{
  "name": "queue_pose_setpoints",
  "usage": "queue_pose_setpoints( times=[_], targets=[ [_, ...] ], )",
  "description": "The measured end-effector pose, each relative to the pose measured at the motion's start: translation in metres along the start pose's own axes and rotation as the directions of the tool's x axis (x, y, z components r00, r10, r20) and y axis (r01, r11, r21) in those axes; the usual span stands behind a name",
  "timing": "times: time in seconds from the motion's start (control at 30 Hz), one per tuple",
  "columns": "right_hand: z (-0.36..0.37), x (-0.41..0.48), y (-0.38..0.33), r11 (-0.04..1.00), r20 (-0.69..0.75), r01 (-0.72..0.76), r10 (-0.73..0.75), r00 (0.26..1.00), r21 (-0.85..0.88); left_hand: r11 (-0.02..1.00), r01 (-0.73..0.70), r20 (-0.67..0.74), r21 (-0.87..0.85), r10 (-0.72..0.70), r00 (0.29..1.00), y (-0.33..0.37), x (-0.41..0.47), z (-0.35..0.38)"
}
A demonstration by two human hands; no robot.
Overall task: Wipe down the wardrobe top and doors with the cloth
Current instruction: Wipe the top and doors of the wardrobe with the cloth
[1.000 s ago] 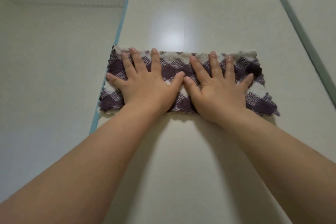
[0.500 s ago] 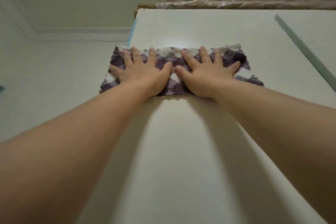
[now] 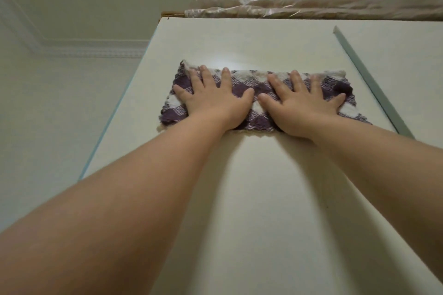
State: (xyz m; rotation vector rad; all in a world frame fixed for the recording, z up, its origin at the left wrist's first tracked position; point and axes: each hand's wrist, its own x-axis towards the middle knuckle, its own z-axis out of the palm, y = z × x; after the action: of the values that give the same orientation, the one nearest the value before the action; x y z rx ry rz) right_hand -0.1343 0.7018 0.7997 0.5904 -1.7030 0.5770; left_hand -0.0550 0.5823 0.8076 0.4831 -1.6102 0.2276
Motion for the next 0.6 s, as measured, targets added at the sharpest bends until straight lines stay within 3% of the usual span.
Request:
queue_pose_setpoints(
  times=[0.27,0.6],
  targets=[
    [-0.011,0.001,0.071,0.995,-0.005,-0.1,0.1,0.995,-0.015,0.992,-0.121,0.012,-0.029,0.121,0.993,0.071,0.005,0.011],
    [-0.012,0.038,0.037,0.99,-0.055,-0.138,0.138,0.989,-0.005,0.992,-0.125,-0.005,-0.008,0.125,0.992,0.044,0.042,0.001]
  ],
)
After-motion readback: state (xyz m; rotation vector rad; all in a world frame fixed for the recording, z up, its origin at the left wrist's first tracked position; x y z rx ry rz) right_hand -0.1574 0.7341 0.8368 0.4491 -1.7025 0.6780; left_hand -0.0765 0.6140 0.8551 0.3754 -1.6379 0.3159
